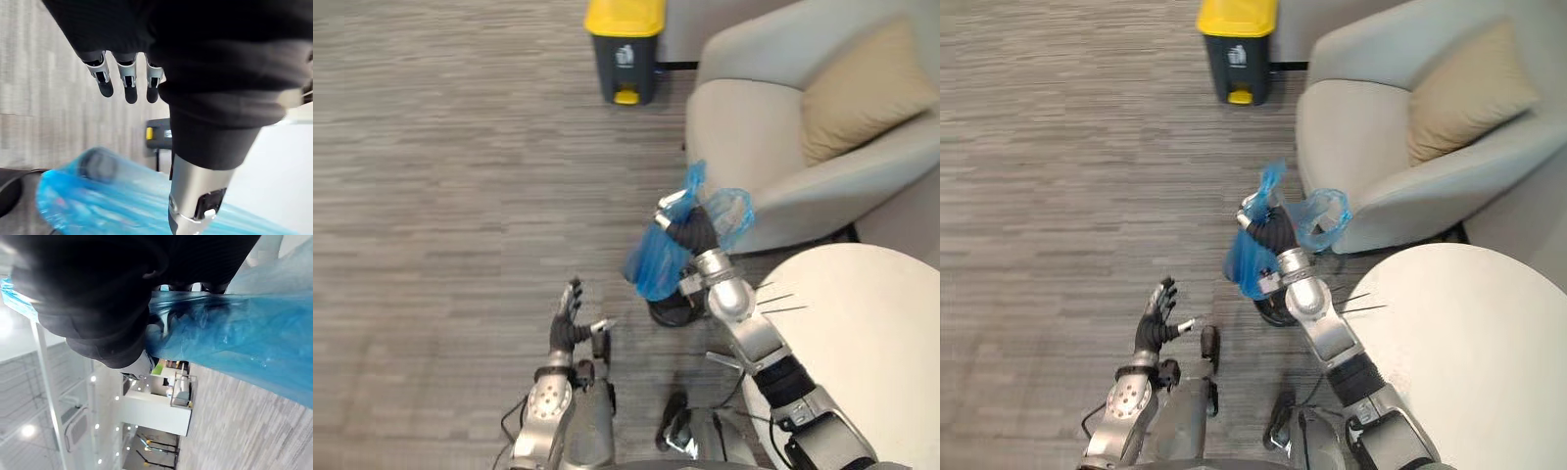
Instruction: Gather rubbish on tea table into small bin, then transfer packed bag to large trash can.
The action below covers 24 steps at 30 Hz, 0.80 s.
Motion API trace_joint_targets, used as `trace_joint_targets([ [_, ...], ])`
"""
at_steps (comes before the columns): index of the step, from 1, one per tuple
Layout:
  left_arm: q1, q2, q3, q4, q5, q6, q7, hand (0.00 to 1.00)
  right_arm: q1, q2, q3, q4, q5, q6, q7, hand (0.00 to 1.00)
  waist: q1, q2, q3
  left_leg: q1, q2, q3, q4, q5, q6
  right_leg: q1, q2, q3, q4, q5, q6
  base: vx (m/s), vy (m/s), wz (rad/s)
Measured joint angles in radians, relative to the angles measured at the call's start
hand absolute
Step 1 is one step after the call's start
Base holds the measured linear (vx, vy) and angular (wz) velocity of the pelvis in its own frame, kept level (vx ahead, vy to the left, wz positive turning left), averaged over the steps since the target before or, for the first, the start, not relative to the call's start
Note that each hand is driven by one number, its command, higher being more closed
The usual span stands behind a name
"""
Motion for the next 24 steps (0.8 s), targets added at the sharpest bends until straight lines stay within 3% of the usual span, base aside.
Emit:
trace_joint_targets([
  [2, -0.046, -0.001, -0.017, 0.000, 0.027, -0.002, 0.021, 0.00, -0.022, 0.002, 0.001, 0.000, 0.000, 0.000, 0.001, 1.00, -0.006, 0.005, -0.003, 0.082, -0.004, 0.004, -0.116, -0.022, -0.023, 0.001, -0.002, -0.016, -0.035, 0.033, 0.017, -0.12, 0.135, 0.41],
  [4, -0.100, 0.011, -0.061, 0.005, 0.062, 0.003, 0.040, 0.00, -0.026, 0.039, 0.004, 0.000, 0.000, 0.015, 0.005, 1.00, -0.006, -0.016, -0.021, 0.114, -0.042, 0.000, -0.256, 0.052, -0.010, 0.014, -0.001, -0.030, -0.126, 0.104, 0.037, -0.09, 0.140, 0.24],
  [7, -0.129, 0.009, -0.104, 0.006, 0.119, 0.009, 0.042, 0.00, -0.031, 0.081, 0.038, -0.001, 0.006, 0.023, 0.013, 1.00, -0.007, -0.024, -0.041, 0.164, -0.077, -0.004, -0.372, 0.116, 0.013, 0.058, 0.002, -0.042, -0.224, 0.175, 0.053, -0.07, 0.151, 0.14],
  [12, -0.160, 0.008, -0.139, 0.092, 0.163, 0.038, 0.036, 0.00, -0.043, 0.132, 0.157, -0.006, 0.044, 0.034, 0.077, 1.00, -0.013, -0.029, -0.088, 0.211, -0.103, 0.015, -0.450, 0.152, 0.034, 0.093, 0.014, -0.025, -0.308, 0.238, 0.069, -0.03, 0.114, -0.11],
  [16, -0.179, 0.008, -0.157, 0.173, 0.190, 0.068, 0.036, 0.00, -0.049, 0.162, 0.265, -0.025, 0.133, 0.045, 0.133, 1.00, -0.026, -0.055, -0.109, 0.236, -0.107, 0.031, -0.462, 0.155, 0.035, 0.123, 0.026, 0.014, -0.367, 0.275, 0.068, -0.02, 0.047, -0.15],
  [17, -0.185, 0.008, -0.156, 0.182, 0.191, 0.069, 0.039, 1.00, -0.048, 0.162, 0.280, -0.036, 0.148, 0.050, 0.138, 1.00, -0.028, -0.057, -0.110, 0.236, -0.106, 0.031, -0.462, 0.155, 0.034, 0.124, 0.029, 0.019, -0.370, 0.278, 0.068, -0.03, 0.019, -0.11],
  [24, -0.243, 0.017, -0.155, 0.248, 0.215, 0.071, 0.068, 1.00, -0.048, 0.159, 0.356, -0.076, 0.279, 0.071, 0.181, 1.00, -0.030, -0.062, -0.118, 0.255, -0.088, 0.039, -0.468, 0.158, 0.020, 0.144, 0.055, 0.057, -0.395, 0.288, 0.057, -0.04, -0.003, -0.07],
])
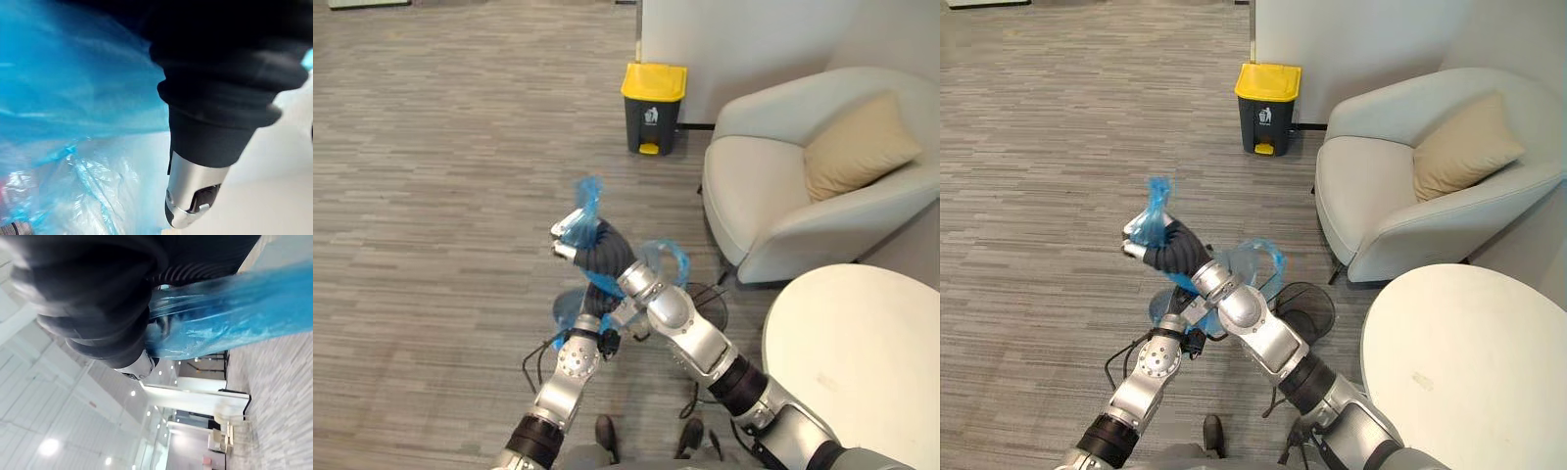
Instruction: Gather rubbish on tea table into small bin, then transfer packed bag to large trash can.
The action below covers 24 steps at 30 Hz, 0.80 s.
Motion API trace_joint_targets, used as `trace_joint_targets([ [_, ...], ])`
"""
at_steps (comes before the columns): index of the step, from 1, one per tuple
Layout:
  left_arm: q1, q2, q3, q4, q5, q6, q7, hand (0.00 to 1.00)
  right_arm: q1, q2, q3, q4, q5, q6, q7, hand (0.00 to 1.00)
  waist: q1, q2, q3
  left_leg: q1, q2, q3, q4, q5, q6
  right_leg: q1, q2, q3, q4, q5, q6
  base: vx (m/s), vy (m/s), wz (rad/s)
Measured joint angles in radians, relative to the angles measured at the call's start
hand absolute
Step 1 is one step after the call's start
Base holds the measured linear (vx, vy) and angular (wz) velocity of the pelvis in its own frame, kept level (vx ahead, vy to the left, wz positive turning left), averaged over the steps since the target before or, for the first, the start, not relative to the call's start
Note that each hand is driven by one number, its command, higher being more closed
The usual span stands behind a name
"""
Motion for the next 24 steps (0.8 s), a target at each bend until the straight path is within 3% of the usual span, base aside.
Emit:
trace_joint_targets([
  [3, 0.000, 0.014, 0.000, 0.001, -0.001, -0.002, 0.010, 1.00, 0.000, -0.002, 0.014, -0.008, 0.037, 0.001, 0.017, 1.00, 0.000, 0.000, 0.000, 0.000, 0.012, 0.006, 0.000, 0.008, -0.011, 0.000, 0.016, 0.015, -0.012, 0.005, -0.006, -0.02, -0.031, -0.10],
  [4, 0.000, 0.017, 0.000, 0.001, -0.002, -0.002, 0.010, 1.00, 0.000, -0.004, 0.033, -0.008, 0.038, 0.001, 0.020, 0.00, 0.000, 0.000, 0.000, 0.001, 0.017, 0.006, 0.000, 0.010, -0.015, 0.000, 0.021, 0.016, -0.013, 0.005, -0.006, -0.01, -0.033, -0.08],
  [10, 0.017, 0.007, -0.002, 0.000, -0.014, -0.002, 0.008, 1.00, 0.000, -0.006, 0.066, -0.016, 0.009, -0.001, 0.044, 0.00, -0.001, 0.001, -0.002, 0.009, 0.031, 0.012, -0.003, 0.016, -0.022, 0.010, 0.039, 0.021, -0.029, 0.004, -0.006, 0.01, -0.012, -0.05],
  [16, 0.097, -0.034, 0.060, -0.004, -0.090, -0.002, 0.013, 1.00, 0.109, -0.035, 0.011, -0.016, -0.186, -0.024, 0.046, 0.00, -0.002, 0.001, -0.031, 0.013, 0.031, 0.013, -0.003, 0.016, -0.021, 0.015, 0.039, 0.022, -0.032, 0.003, -0.004, 0.03, 0.012, -0.01],
  [24, 0.212, -0.024, 0.237, -0.011, -0.135, -0.003, 0.032, 1.00, 0.352, -0.308, -0.185, -0.027, -0.476, -0.060, 0.009, 0.00, -0.001, 0.001, -0.032, 0.013, 0.028, 0.006, -0.004, 0.015, -0.021, 0.027, 0.040, 0.020, -0.046, 0.002, -0.003, 0.01, 0.012, 0.03],
])
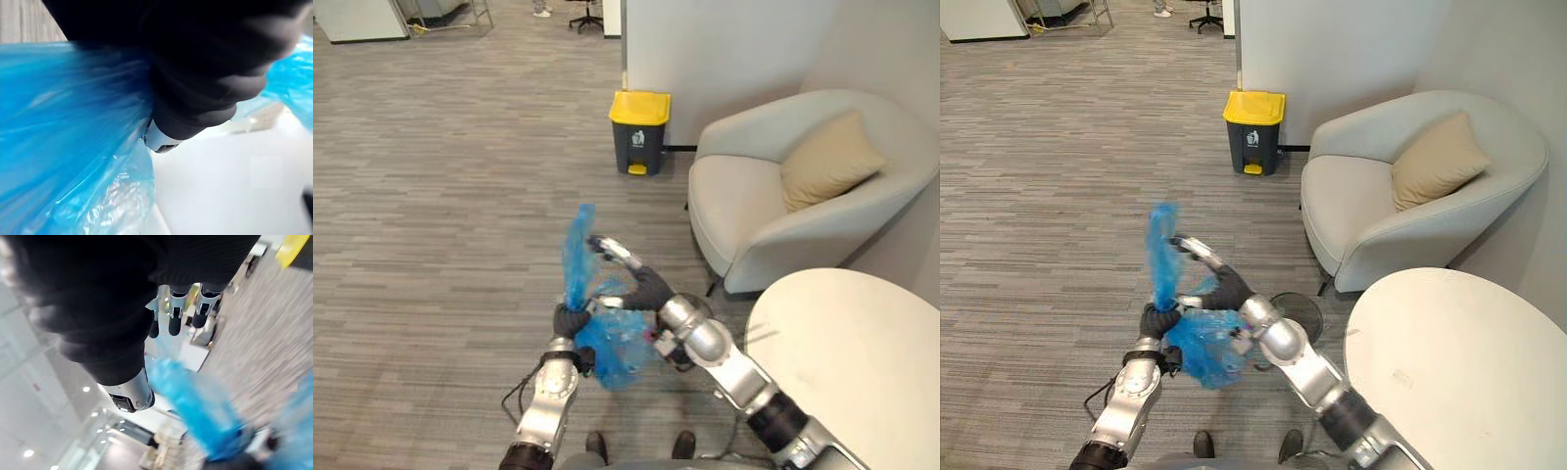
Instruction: Gather rubbish on tea table into small bin, then transfer packed bag to large trash can.
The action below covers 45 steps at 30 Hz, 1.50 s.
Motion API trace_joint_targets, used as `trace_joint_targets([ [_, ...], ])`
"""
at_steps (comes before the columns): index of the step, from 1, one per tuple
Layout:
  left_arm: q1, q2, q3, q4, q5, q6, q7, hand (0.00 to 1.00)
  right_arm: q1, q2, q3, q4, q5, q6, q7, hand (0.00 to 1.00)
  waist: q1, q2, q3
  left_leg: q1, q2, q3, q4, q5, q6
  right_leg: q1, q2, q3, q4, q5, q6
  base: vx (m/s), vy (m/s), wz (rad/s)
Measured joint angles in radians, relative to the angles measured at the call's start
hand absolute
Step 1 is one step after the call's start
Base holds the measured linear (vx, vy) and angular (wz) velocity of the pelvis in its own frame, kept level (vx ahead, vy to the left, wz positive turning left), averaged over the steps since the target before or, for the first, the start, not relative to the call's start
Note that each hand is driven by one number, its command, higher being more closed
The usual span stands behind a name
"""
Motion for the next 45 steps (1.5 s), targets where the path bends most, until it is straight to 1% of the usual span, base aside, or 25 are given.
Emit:
trace_joint_targets([
  [4, 0.038, 0.030, 0.037, 0.009, -0.033, -0.001, 0.001, 1.00, 0.107, -0.140, -0.020, -0.010, -0.129, -0.034, -0.019, 0.00, -0.001, 0.000, 0.000, -0.023, 0.005, -0.013, 0.000, -0.006, 0.000, -0.004, 0.008, 0.003, -0.012, -0.006, -0.001, 0.01, 0.002, 0.08],
  [7, 0.038, 0.048, 0.062, 0.039, -0.046, -0.014, 0.002, 1.00, 0.180, -0.162, -0.024, 0.051, -0.169, -0.050, -0.010, 0.00, 0.003, 0.005, -0.004, -0.062, 0.006, -0.027, 0.001, -0.004, -0.003, -0.035, 0.009, -0.005, -0.011, -0.006, -0.001, 0.03, 0.000, 0.16],
  [9, 0.038, 0.050, 0.070, 0.059, -0.046, -0.016, 0.001, 1.00, 0.203, -0.139, -0.043, 0.110, -0.173, -0.051, -0.009, 0.00, 0.001, 0.008, -0.003, -0.077, 0.004, -0.042, 0.001, -0.003, -0.004, -0.043, 0.007, -0.020, -0.009, -0.007, 0.000, 0.03, 0.016, 0.29],
  [12, 0.032, 0.050, 0.071, 0.114, -0.051, -0.019, -0.002, 1.00, 0.249, -0.006, -0.224, 0.303, -0.165, -0.020, -0.020, 0.00, -0.015, 0.014, 0.005, -0.163, 0.003, -0.064, 0.070, -0.016, 0.014, -0.060, -0.016, -0.134, 0.028, -0.033, 0.026, 0.04, 0.026, 0.83],
  [13, 0.034, 0.050, 0.073, 0.125, -0.055, -0.019, -0.003, 1.00, 0.248, 0.020, -0.267, 0.336, -0.157, -0.014, -0.029, 0.00, -0.024, 0.014, 0.005, -0.180, 0.008, -0.030, 0.087, -0.026, 0.027, -0.061, -0.026, -0.169, 0.035, -0.037, 0.024, 0.06, 0.049, 1.32],
  [15, 0.036, 0.035, 0.087, 0.179, -0.068, -0.018, -0.029, 1.00, 0.242, 0.090, -0.411, 0.434, -0.086, 0.011, -0.086, 0.00, -0.035, 0.027, 0.016, -0.215, 0.061, 0.177, 0.164, -0.048, 0.060, -0.064, -0.065, -0.265, 0.071, -0.065, 0.025, 0.12, 0.112, 1.33],
  [16, 0.040, 0.032, 0.094, 0.192, -0.068, -0.018, -0.037, 1.00, 0.236, 0.091, -0.434, 0.456, -0.076, 0.018, -0.101, 0.00, -0.033, 0.030, 0.026, -0.218, 0.062, 0.181, 0.174, -0.052, 0.061, -0.063, -0.076, -0.278, 0.092, -0.078, 0.032, 0.14, 0.179, 0.82],
  [19, 0.139, 0.033, 0.139, 0.210, -0.067, -0.014, -0.069, 1.00, 0.229, 0.139, -0.459, 0.523, -0.046, 0.032, -0.127, 0.00, -0.024, 0.015, 0.046, -0.230, 0.043, 0.149, 0.257, -0.139, 0.055, -0.051, -0.138, -0.306, 0.187, -0.128, 0.078, 0.12, 0.159, 0.41],
  [22, 0.212, 0.035, 0.149, 0.210, -0.066, 0.002, -0.111, 1.00, 0.243, 0.185, -0.472, 0.569, -0.013, 0.043, -0.126, 0.00, -0.026, -0.010, 0.066, -0.240, 0.010, 0.150, 0.383, -0.258, 0.056, -0.056, -0.261, -0.309, 0.386, -0.251, 0.124, 0.13, 0.208, 0.35],
  [23, 0.224, 0.037, 0.150, 0.208, -0.066, 0.003, -0.113, 1.00, 0.253, 0.190, -0.476, 0.569, -0.008, 0.050, -0.126, 0.00, -0.027, -0.019, 0.071, -0.239, 0.002, 0.148, 0.399, -0.277, 0.057, -0.061, -0.286, -0.299, 0.436, -0.272, 0.120, 0.14, 0.183, 0.42],
  [24, 0.228, 0.035, 0.161, 0.206, -0.066, 0.005, -0.117, 1.00, 0.261, 0.194, -0.483, 0.570, -0.003, 0.055, -0.124, 0.00, -0.026, -0.032, 0.087, -0.238, -0.017, 0.137, 0.438, -0.316, 0.065, -0.100, -0.324, -0.217, 0.547, -0.279, 0.066, 0.20, 0.177, 0.31],
  [25, 0.229, 0.033, 0.161, 0.205, -0.066, 0.007, -0.125, 1.00, 0.259, 0.191, -0.493, 0.570, 0.003, 0.059, -0.123, 0.00, -0.031, -0.019, 0.107, -0.232, -0.021, 0.119, 0.456, -0.335, 0.085, -0.179, -0.349, -0.101, 0.708, -0.228, 0.004, 0.19, 0.149, 0.35],
  [26, 0.229, 0.036, 0.162, 0.204, -0.066, 0.007, -0.129, 1.00, 0.258, 0.191, -0.495, 0.570, 0.006, 0.060, -0.124, 0.00, -0.039, -0.012, 0.116, -0.217, -0.024, 0.100, 0.457, -0.340, 0.092, -0.222, -0.353, -0.046, 0.793, -0.184, -0.026, 0.25, 0.168, 0.55],
  [27, 0.224, 0.043, 0.161, 0.201, -0.066, 0.007, -0.129, 1.00, 0.262, 0.196, -0.497, 0.574, 0.024, 0.060, -0.123, 0.00, -0.061, 0.015, 0.137, -0.204, -0.013, 0.058, 0.452, -0.347, 0.097, -0.265, -0.315, 0.007, 0.830, -0.255, 0.036, 0.27, 0.078, 0.66],
  [28, 0.215, 0.047, 0.156, 0.192, -0.066, 0.005, -0.129, 1.00, 0.263, 0.201, -0.498, 0.573, 0.035, 0.060, -0.124, 0.00, -0.077, 0.017, 0.142, -0.187, -0.010, 0.034, 0.430, -0.348, 0.096, -0.293, -0.271, 0.007, 0.790, -0.302, 0.051, 0.25, 0.047, 0.61],
  [33, 0.124, 0.059, 0.130, 0.199, -0.066, 0.004, -0.129, 1.00, 0.271, 0.206, -0.528, 0.569, 0.063, 0.061, -0.134, 0.00, -0.088, 0.004, 0.157, -0.100, -0.035, -0.010, 0.385, -0.386, 0.036, -0.369, -0.171, 0.006, 0.431, -0.255, 0.067, 0.33, -0.028, 0.41],
  [35, 0.109, 0.063, 0.116, 0.201, -0.064, 0.003, -0.130, 1.00, 0.294, 0.206, -0.532, 0.553, 0.064, 0.063, -0.135, 0.00, -0.099, 0.002, 0.156, -0.046, -0.044, -0.033, 0.397, -0.442, -0.011, -0.384, -0.165, 0.028, 0.500, -0.243, 0.046, 0.46, -0.151, 0.56],
  [36, 0.125, 0.063, 0.117, 0.199, -0.064, 0.002, -0.130, 1.00, 0.318, 0.205, -0.530, 0.526, 0.065, 0.063, -0.127, 0.00, -0.112, 0.004, 0.143, -0.017, -0.028, -0.035, 0.436, -0.481, -0.048, -0.366, -0.144, 0.032, 0.523, -0.239, 0.015, 0.65, -0.265, 0.55],
  [37, 0.136, 0.057, 0.118, 0.201, -0.065, 0.003, -0.131, 1.00, 0.320, 0.194, -0.532, 0.521, 0.065, 0.063, -0.124, 0.00, -0.127, 0.042, 0.145, -0.052, 0.045, -0.017, 0.602, -0.480, -0.069, -0.337, -0.111, 0.024, 0.559, -0.259, -0.014, 0.67, -0.282, 0.34],
  [38, 0.134, 0.052, 0.117, 0.197, -0.065, 0.002, -0.133, 1.00, 0.324, 0.185, -0.531, 0.522, 0.065, 0.064, -0.122, 0.00, -0.123, 0.060, 0.152, -0.085, 0.096, -0.002, 0.713, -0.465, -0.090, -0.319, -0.084, 0.024, 0.560, -0.276, -0.020, 0.63, -0.236, -0.20],
  [39, 0.153, 0.042, 0.120, 0.194, -0.065, 0.003, -0.133, 1.00, 0.308, 0.175, -0.530, 0.518, 0.064, 0.064, -0.119, 0.00, -0.102, 0.090, 0.153, -0.149, 0.174, 0.023, 0.919, -0.392, -0.095, -0.283, -0.029, 0.035, 0.553, -0.306, -0.044, 0.56, -0.166, -0.67],
  [40, 0.157, 0.038, 0.127, 0.194, -0.066, 0.005, -0.133, 1.00, 0.298, 0.172, -0.530, 0.515, 0.065, 0.064, -0.120, 0.00, -0.096, 0.094, 0.158, -0.188, 0.206, 0.024, 1.007, -0.345, -0.066, -0.259, -0.008, 0.050, 0.542, -0.316, -0.051, 0.69, -0.148, -0.95],
  [41, 0.158, 0.034, 0.126, 0.196, -0.067, 0.005, -0.134, 1.00, 0.285, 0.171, -0.533, 0.507, 0.071, 0.064, -0.124, 0.00, -0.080, 0.080, 0.169, -0.229, 0.232, 0.023, 1.111, -0.352, -0.039, -0.207, 0.018, 0.079, 0.506, -0.333, -0.060, 0.80, -0.131, -0.76],
  [44, 0.145, 0.038, 0.126, 0.177, -0.067, 0.000, -0.154, 1.00, 0.263, 0.180, -0.544, 0.487, 0.082, 0.060, -0.131, 0.00, -0.073, 0.023, 0.203, -0.314, 0.168, 0.028, 1.100, -0.412, 0.026, -0.010, 0.022, 0.156, 0.354, -0.347, -0.062, 0.61, -0.056, -0.58],
  [45, 0.146, 0.038, 0.125, 0.164, -0.067, 0.001, -0.156, 1.00, 0.255, 0.185, -0.544, 0.487, 0.083, 0.058, -0.135, 0.00, -0.053, 0.003, 0.206, -0.382, 0.131, 0.018, 1.037, -0.412, 0.026, 0.039, 0.019, 0.191, 0.300, -0.349, -0.064, 0.55, 0.017, -0.84],
])
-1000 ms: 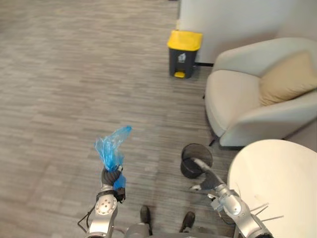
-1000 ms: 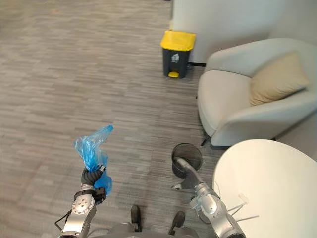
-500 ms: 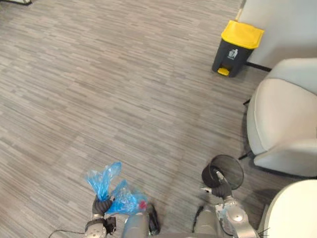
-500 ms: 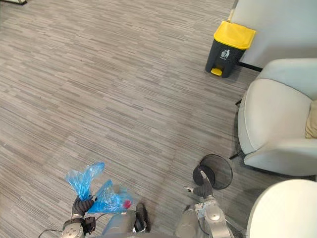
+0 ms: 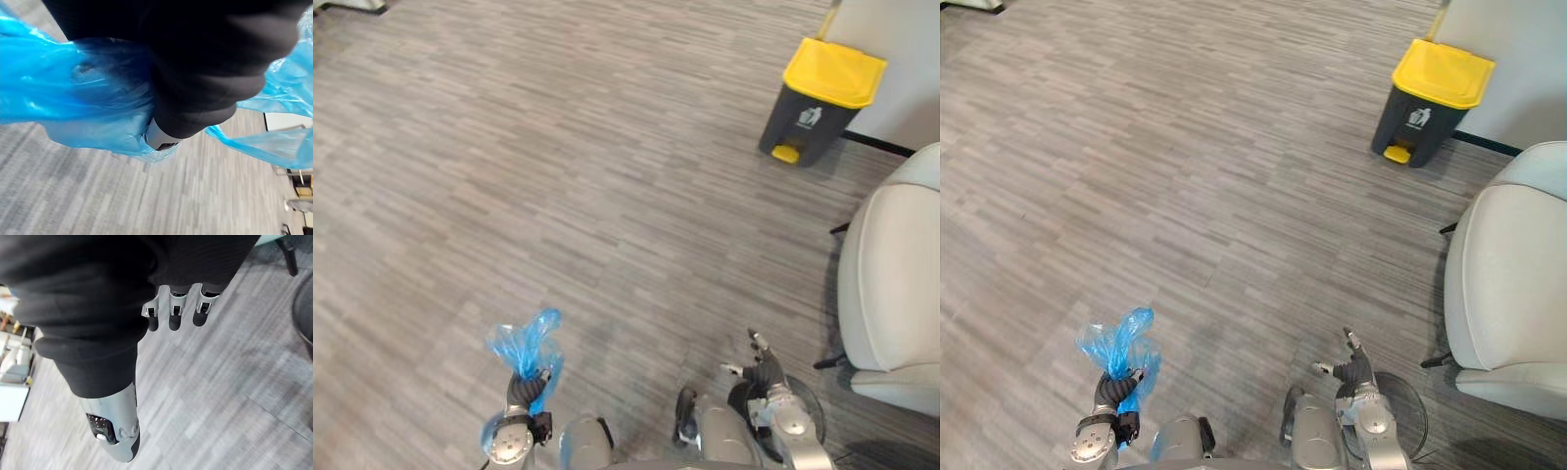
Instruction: Gather rubbish on tea table into small bin, then transfer packed bag to large trash can.
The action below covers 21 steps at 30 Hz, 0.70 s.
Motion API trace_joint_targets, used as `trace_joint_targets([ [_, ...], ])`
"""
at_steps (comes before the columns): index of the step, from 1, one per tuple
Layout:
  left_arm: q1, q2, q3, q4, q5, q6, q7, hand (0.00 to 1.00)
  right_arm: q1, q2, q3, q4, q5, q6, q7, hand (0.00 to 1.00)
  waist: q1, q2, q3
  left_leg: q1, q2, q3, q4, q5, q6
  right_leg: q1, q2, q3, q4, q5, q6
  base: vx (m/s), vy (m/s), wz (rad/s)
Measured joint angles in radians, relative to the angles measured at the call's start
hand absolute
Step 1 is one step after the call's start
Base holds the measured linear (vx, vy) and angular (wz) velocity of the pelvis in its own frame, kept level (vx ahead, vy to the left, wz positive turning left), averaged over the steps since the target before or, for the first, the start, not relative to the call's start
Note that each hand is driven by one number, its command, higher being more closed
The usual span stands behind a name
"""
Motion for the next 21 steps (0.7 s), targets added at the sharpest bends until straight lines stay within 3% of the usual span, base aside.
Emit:
trace_joint_targets([
  [2, -0.015, 0.001, 0.001, -0.010, 0.000, 0.000, -0.004, 1.00, -0.010, 0.000, -0.011, 0.004, 0.007, -0.002, -0.012, 0.00, 0.027, -0.017, 0.007, -0.104, -0.080, -0.079, -0.207, 0.023, -0.027, 0.052, -0.018, 0.036, -0.049, -0.016, 0.030, 0.54, 0.131, -0.81],
  [3, -0.015, 0.000, 0.000, -0.010, 0.000, 0.000, -0.006, 1.00, -0.010, -0.009, -0.021, 0.009, 0.017, -0.002, -0.012, 0.00, 0.032, -0.016, 0.005, -0.112, -0.110, -0.131, -0.386, 0.081, -0.072, 0.068, -0.025, 0.045, -0.050, -0.035, 0.062, 0.69, 0.270, -0.95],
  [4, 0.007, -0.007, 0.000, -0.012, 0.000, 0.000, -0.007, 1.00, -0.009, -0.018, -0.023, 0.024, 0.018, -0.004, -0.012, 0.00, 0.045, 0.023, -0.009, -0.093, -0.100, -0.199, -0.616, 0.272, -0.080, 0.094, 0.009, 0.084, -0.044, -0.076, 0.107, 0.60, 0.269, -1.05],
  [5, 0.015, -0.008, 0.002, -0.006, 0.000, 0.001, -0.006, 1.00, -0.015, -0.010, -0.023, 0.044, 0.018, -0.003, -0.013, 0.00, 0.057, 0.021, -0.011, -0.086, -0.094, -0.197, -0.582, 0.361, -0.033, 0.106, 0.002, 0.118, -0.031, -0.110, 0.125, 0.58, 0.274, -1.03],
  [6, -0.001, -0.001, 0.013, 0.001, 0.001, 0.009, -0.002, 1.00, -0.026, 0.017, -0.018, 0.064, 0.016, 0.003, -0.011, 0.00, 0.053, -0.023, -0.022, -0.094, -0.112, -0.160, -0.516, 0.269, -0.030, 0.090, -0.040, 0.151, 0.015, -0.117, 0.125, 0.56, 0.227, -0.83],
  [7, -0.002, -0.002, 0.021, -0.014, 0.001, 0.009, 0.001, 1.00, -0.024, 0.026, -0.018, 0.063, 0.016, 0.001, -0.010, 0.00, 0.054, -0.041, -0.032, -0.089, -0.116, -0.122, -0.459, 0.194, -0.021, 0.057, -0.068, 0.192, 0.101, -0.116, 0.137, 0.54, 0.211, -0.65],
  [8, 0.000, -0.004, 0.021, -0.017, 0.001, 0.009, 0.001, 1.00, -0.023, 0.025, -0.018, 0.062, 0.015, 0.001, -0.010, 0.00, 0.054, -0.044, -0.034, -0.076, -0.118, -0.104, -0.438, 0.158, -0.015, 0.040, -0.081, 0.208, 0.161, -0.112, 0.149, 0.54, 0.214, -0.78],
  [10, 0.014, -0.002, 0.005, -0.019, 0.001, 0.009, -0.001, 1.00, -0.024, 0.028, -0.016, 0.063, 0.002, 0.002, -0.009, 0.00, 0.050, -0.046, -0.034, 0.057, -0.122, -0.024, -0.445, 0.079, 0.010, -0.067, -0.139, 0.211, 0.484, -0.056, 0.323, 0.56, 0.213, -0.92],
  [11, 0.017, 0.000, 0.004, -0.020, 0.001, 0.009, -0.001, 1.00, -0.024, 0.030, -0.016, 0.063, -0.007, 0.002, -0.008, 0.00, 0.045, -0.044, -0.034, 0.099, -0.123, -0.013, -0.460, 0.065, 0.013, -0.097, -0.153, 0.183, 0.556, -0.060, 0.312, 0.60, 0.155, -0.85],
  [12, 0.023, 0.009, -0.004, -0.032, 0.001, 0.009, 0.002, 1.00, -0.023, 0.031, -0.006, 0.062, -0.023, 0.002, -0.008, 0.00, 0.025, -0.042, -0.040, 0.200, -0.123, 0.025, -0.530, 0.056, 0.011, -0.168, -0.175, 0.075, 0.652, -0.084, 0.216, 0.39, 0.058, -0.64],
  [14, 0.026, 0.017, -0.010, -0.048, 0.001, 0.008, 0.002, 1.00, -0.027, 0.030, 0.008, 0.060, -0.024, 0.002, -0.008, 0.00, 0.020, -0.031, -0.044, 0.283, -0.118, 0.066, -0.608, 0.056, 0.002, -0.257, -0.181, -0.022, 0.651, -0.110, 0.132, 0.51, 0.014, -0.65],
  [15, 0.021, 0.022, -0.009, -0.055, 0.001, 0.004, 0.002, 1.00, -0.034, 0.030, 0.012, 0.060, -0.025, 0.002, -0.008, 0.00, 0.018, -0.026, -0.043, 0.333, -0.107, 0.087, -0.647, 0.059, -0.005, -0.325, -0.179, -0.089, 0.604, -0.123, 0.102, 0.55, -0.066, -0.61],
  [17, 0.003, 0.027, -0.009, -0.050, 0.001, 0.004, 0.002, 1.00, -0.037, 0.027, 0.012, 0.060, -0.028, 0.005, -0.009, 0.00, -0.002, -0.004, -0.031, 0.394, -0.077, 0.105, -0.661, 0.065, -0.016, -0.426, -0.161, -0.160, 0.444, -0.098, 0.088, 0.49, -0.095, -0.35],
  [18, -0.012, 0.027, -0.009, -0.041, 0.001, 0.004, 0.001, 1.00, -0.036, 0.022, 0.012, 0.061, -0.034, 0.006, -0.009, 0.00, -0.007, 0.006, -0.026, 0.416, -0.063, 0.105, -0.668, 0.068, -0.021, -0.439, -0.147, -0.168, 0.372, -0.069, 0.087, 0.55, -0.139, -0.04],
  [19, -0.033, 0.026, -0.009, -0.025, 0.003, 0.004, 0.002, 1.00, -0.033, 0.016, 0.012, 0.061, -0.045, 0.012, -0.009, 0.00, -0.019, 0.017, -0.019, 0.463, -0.043, 0.104, -0.689, 0.077, -0.039, -0.460, -0.110, -0.197, 0.217, 0.021, 0.081, 0.59, -0.156, 0.05],
  [20, -0.036, 0.041, -0.008, -0.014, 0.003, 0.003, 0.002, 1.00, -0.022, 0.015, 0.012, 0.055, -0.055, 0.014, -0.010, 0.00, -0.028, -0.003, -0.031, 0.512, -0.040, 0.099, -0.698, 0.074, -0.091, -0.460, -0.083, -0.195, 0.064, 0.150, 0.066, 0.64, -0.191, 0.08],
  [21, -0.035, 0.050, -0.008, -0.014, 0.004, 0.003, 0.001, 1.00, -0.007, 0.014, 0.013, 0.047, -0.058, 0.014, -0.010, 0.00, -0.028, -0.002, -0.032, 0.530, -0.044, 0.096, -0.690, 0.061, -0.123, -0.461, -0.073, -0.188, 0.021, 0.214, 0.049, 0.73, -0.249, 0.25],
])
